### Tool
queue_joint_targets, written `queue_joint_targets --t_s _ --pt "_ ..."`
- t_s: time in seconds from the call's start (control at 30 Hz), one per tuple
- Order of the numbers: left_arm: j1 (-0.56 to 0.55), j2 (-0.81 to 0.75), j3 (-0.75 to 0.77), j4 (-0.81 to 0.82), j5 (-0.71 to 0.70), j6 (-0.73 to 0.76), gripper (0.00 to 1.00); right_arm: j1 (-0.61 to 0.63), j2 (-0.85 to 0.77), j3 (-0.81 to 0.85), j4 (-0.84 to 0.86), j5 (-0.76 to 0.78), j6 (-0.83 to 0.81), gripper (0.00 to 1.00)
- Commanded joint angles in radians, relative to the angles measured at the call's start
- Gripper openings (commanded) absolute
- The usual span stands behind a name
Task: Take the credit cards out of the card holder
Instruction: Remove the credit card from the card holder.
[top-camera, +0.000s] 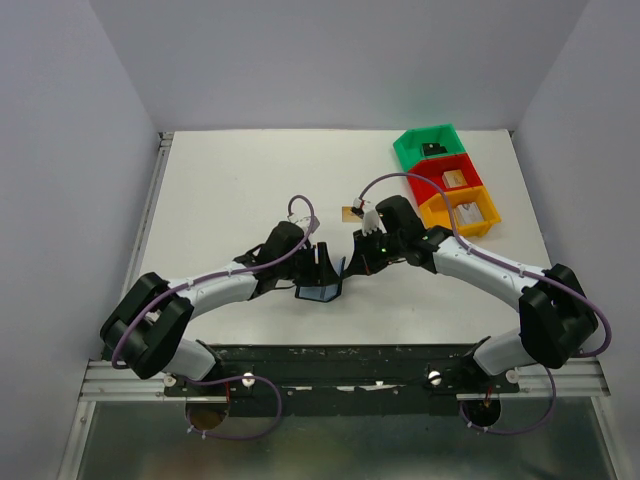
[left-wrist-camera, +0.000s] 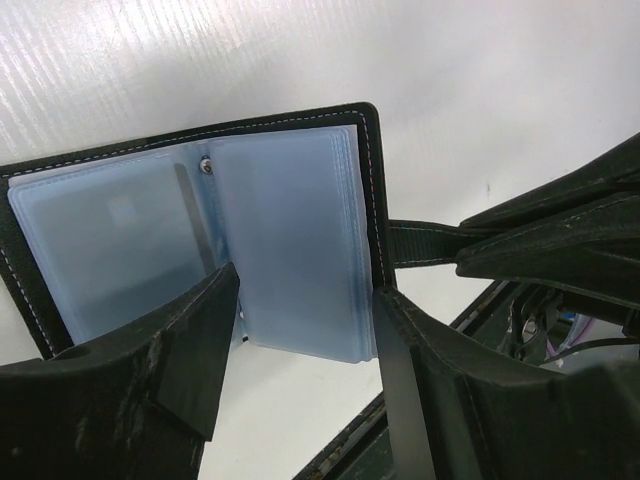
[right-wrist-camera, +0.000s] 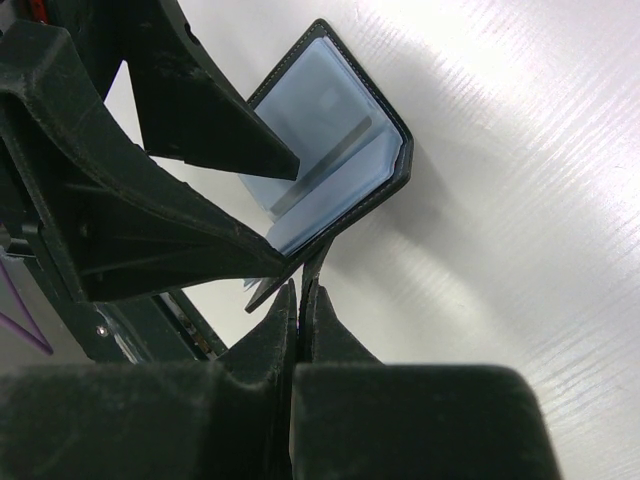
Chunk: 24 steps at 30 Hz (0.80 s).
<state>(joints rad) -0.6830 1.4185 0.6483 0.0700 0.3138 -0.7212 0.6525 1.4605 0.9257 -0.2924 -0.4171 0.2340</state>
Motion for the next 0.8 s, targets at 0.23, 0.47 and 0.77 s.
queue_joint_targets --t_s 0.23,0.47,0.77 --pt "-0.006 -0.041 0.002 -0.007 -0.048 0.014 0.71 -0.008 -0.017 -0.007 0.007 -0.023 -0.018 0.0" --pt "-0.007 -0.072 -0.01 -0.019 -0.085 0.014 0.72 -0.008 -0.015 -0.007 0.009 -0.023 -0.018 0.0" --pt "-0.006 -0.061 -0.021 -0.019 -0.108 0.002 0.66 -0.01 -0.012 -0.008 0.006 -0.025 -0.018 0.0"
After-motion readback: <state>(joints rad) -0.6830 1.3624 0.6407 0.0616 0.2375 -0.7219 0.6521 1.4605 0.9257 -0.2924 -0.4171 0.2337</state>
